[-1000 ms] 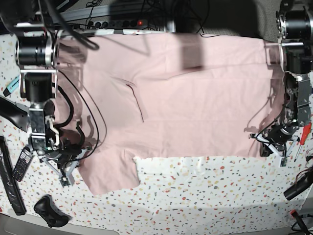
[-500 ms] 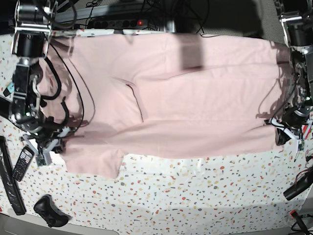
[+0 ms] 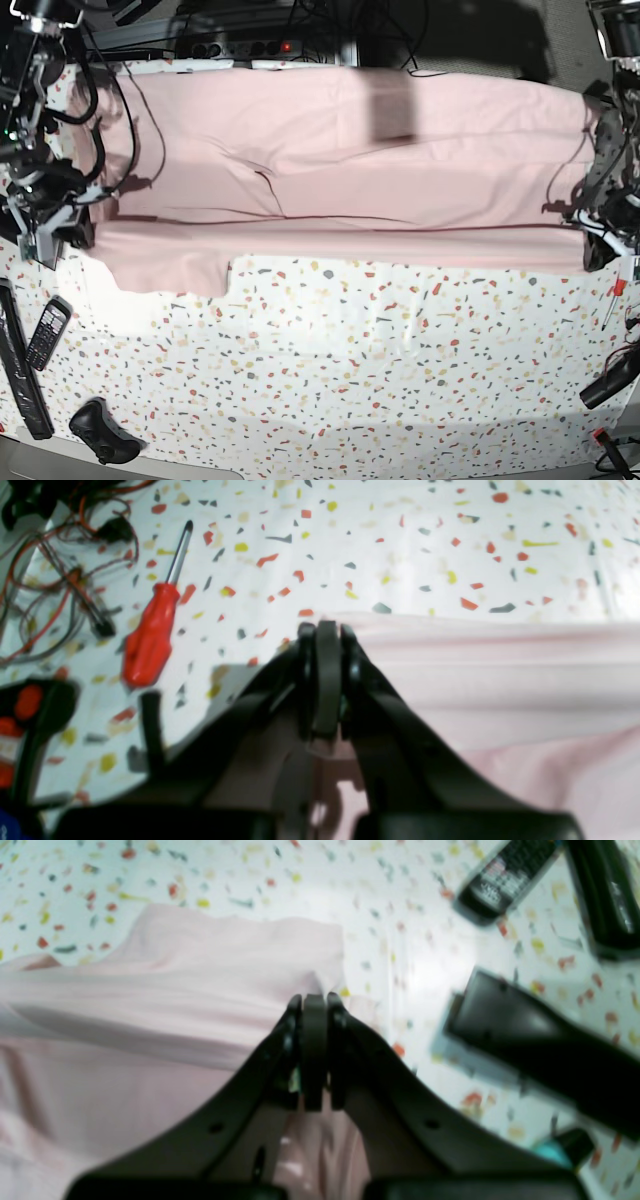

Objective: Fold the T-shirt properly
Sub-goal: 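Lift the hem with both grippers and fold it over toward the collar, then lower the folded hem with both grippers and hold it in place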

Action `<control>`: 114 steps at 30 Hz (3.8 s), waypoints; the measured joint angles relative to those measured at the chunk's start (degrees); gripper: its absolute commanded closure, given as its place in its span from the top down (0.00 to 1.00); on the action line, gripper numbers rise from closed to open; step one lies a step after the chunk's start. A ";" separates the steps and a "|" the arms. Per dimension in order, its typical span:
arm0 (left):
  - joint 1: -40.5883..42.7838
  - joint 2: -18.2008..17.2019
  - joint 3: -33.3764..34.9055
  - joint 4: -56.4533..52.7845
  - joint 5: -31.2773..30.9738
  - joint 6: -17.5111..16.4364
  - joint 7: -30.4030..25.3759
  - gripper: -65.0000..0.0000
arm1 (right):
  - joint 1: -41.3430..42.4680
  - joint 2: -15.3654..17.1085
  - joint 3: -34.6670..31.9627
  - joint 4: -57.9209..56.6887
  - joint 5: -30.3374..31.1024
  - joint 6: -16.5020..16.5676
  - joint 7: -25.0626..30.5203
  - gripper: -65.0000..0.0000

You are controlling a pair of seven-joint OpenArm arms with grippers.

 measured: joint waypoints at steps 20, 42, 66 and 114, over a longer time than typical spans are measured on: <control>14.19 0.11 -7.04 4.63 0.55 -0.63 0.00 0.00 | -13.31 -6.62 10.43 4.81 3.69 4.42 -2.34 0.00; 11.34 -1.68 -7.39 4.63 5.62 0.46 0.44 0.46 | 9.57 -2.78 -3.72 -7.58 2.08 -0.46 -14.56 0.41; 9.51 1.70 -7.41 4.63 5.68 0.46 0.09 0.46 | 26.29 -0.68 -11.37 -31.08 2.40 -1.18 -23.76 0.28; 9.51 1.70 -7.41 4.63 5.68 0.46 0.26 0.46 | 37.97 4.42 -17.29 -45.11 9.27 1.66 -31.32 0.43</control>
